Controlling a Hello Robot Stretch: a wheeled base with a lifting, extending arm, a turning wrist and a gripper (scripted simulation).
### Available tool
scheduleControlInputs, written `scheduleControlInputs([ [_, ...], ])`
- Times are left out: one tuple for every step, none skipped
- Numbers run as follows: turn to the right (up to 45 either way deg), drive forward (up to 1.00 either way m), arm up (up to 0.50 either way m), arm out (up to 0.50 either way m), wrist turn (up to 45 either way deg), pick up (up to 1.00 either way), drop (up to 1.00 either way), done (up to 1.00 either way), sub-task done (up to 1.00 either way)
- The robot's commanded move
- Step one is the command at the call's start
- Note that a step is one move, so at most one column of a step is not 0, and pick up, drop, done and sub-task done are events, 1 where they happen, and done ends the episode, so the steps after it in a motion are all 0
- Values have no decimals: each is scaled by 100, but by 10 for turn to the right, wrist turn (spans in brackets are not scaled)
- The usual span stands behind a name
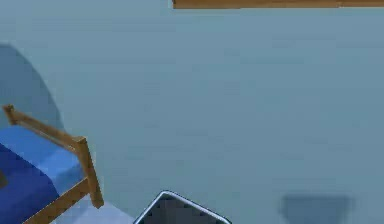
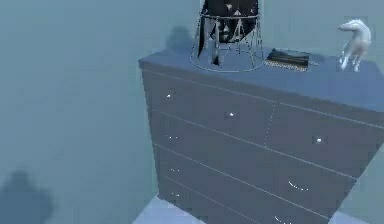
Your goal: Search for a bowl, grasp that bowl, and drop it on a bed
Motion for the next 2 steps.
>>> scheduleControlInputs([
  [-450, 0, 0, 0, 0, 0, 0, 0, 0],
  [-450, 0, 0, 0, 0, 0, 0, 0, 0],
])
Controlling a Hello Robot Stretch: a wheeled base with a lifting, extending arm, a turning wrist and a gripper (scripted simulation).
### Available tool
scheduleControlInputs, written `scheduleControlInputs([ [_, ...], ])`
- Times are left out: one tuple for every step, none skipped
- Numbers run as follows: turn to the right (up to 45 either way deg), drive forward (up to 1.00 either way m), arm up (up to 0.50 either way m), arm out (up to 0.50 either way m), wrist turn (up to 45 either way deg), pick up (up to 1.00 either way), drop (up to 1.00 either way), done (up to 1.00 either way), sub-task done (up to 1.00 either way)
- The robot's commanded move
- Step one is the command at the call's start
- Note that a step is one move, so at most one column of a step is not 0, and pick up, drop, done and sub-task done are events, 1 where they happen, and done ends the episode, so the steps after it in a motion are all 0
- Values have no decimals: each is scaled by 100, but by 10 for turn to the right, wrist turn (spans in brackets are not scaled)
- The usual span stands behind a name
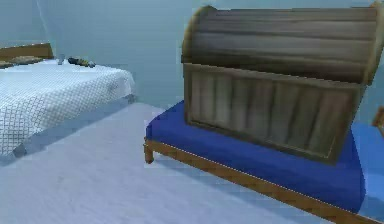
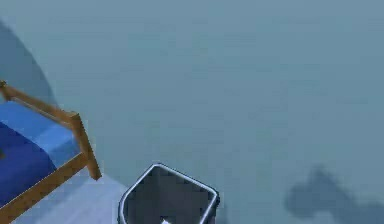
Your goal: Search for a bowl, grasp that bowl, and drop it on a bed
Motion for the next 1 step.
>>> scheduleControlInputs([
  [-450, 0, 0, 0, 0, 0, 0, 0, 0],
])
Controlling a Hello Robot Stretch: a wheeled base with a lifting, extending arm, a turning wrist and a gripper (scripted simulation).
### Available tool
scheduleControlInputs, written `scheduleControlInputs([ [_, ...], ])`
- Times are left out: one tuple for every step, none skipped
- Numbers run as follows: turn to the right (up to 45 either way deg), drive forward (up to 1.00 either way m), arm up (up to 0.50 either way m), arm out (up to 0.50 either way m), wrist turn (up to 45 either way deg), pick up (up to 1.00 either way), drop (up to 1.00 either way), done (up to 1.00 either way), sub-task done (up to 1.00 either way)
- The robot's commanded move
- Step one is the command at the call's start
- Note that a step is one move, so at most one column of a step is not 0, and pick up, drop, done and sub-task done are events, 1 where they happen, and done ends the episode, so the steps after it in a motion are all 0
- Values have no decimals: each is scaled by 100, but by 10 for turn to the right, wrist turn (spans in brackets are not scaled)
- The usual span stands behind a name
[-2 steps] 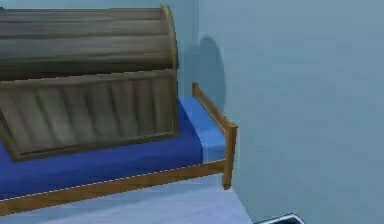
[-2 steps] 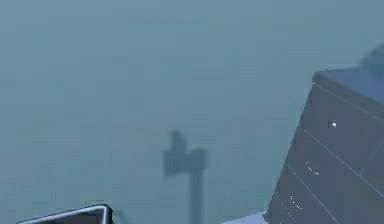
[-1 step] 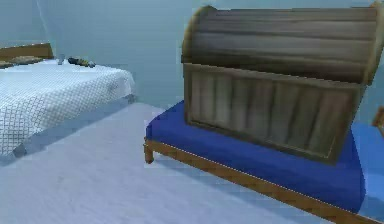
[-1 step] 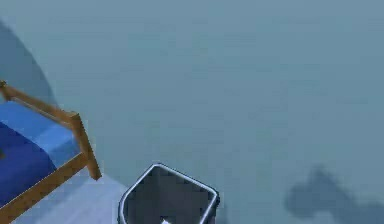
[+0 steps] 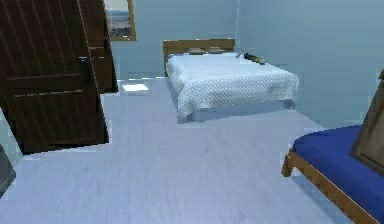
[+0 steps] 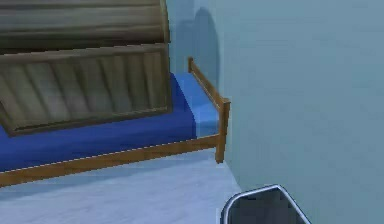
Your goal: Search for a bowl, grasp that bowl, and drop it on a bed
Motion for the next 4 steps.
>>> scheduleControlInputs([
  [-150, 0, 0, 0, 0, 0, 0, 0, 0],
  [0, 100, 0, 0, 0, 0, 0, 0, 0],
  [-30, 0, 0, 0, 0, 0, 0, 0, 0],
  [0, 100, 0, 0, 0, 0, 0, 0, 0],
])
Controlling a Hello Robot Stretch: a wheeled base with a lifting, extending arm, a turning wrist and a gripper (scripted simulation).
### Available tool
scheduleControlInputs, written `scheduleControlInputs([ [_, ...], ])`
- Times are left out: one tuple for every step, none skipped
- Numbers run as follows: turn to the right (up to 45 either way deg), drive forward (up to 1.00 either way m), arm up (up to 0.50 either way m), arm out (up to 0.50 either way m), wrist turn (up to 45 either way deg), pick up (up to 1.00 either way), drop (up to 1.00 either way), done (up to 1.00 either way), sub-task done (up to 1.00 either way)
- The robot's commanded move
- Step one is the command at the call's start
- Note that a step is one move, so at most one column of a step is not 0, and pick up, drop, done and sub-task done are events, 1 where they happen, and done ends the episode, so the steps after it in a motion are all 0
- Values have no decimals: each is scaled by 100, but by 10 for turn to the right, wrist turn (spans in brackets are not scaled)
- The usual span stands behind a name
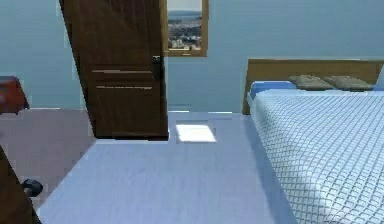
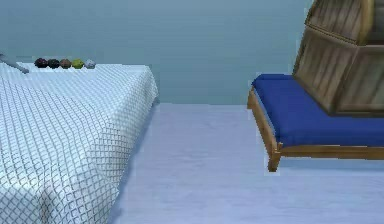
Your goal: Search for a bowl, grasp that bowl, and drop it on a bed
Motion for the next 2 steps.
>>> scheduleControlInputs([
  [0, 60, 0, 0, 0, 0, 0, 0, 0],
  [-450, 0, 0, 0, 0, 0, 0, 0, 0],
])
